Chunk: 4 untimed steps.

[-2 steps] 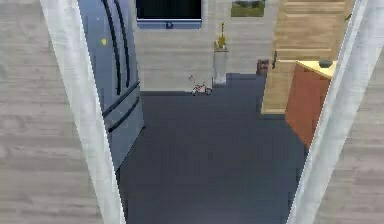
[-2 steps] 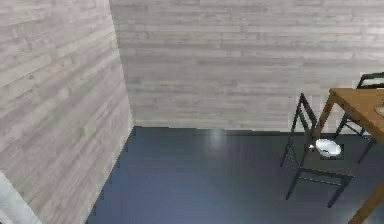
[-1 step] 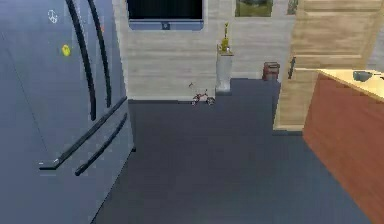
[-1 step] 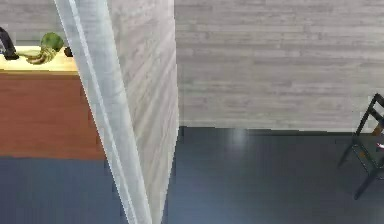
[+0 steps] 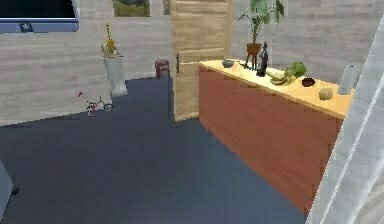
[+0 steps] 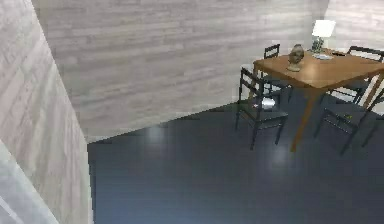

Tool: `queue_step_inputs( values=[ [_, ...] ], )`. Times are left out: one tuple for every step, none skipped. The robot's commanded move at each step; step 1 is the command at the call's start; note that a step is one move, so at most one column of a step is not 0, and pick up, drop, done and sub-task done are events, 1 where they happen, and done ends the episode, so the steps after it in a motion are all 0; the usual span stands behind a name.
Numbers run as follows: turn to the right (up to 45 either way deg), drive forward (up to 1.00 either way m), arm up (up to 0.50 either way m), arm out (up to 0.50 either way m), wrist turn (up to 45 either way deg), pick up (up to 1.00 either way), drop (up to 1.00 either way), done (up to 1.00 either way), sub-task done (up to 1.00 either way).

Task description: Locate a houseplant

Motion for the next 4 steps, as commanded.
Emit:
queue_step_inputs(
  values=[
    [0.0, 0.60, 0.00, 0.00, 0.0, 0.00, 0.00, 0.00, 0.00],
    [36.0, 0.00, 0.00, 0.00, 0.0, 0.00, 0.00, 0.00, 0.00],
    [0.0, 0.80, 0.00, 0.00, 0.0, 0.00, 0.00, 0.00, 0.00],
    [-24.0, 0.00, 0.00, 0.00, 0.0, 0.00, 0.00, 0.00, 0.00]
  ],
)
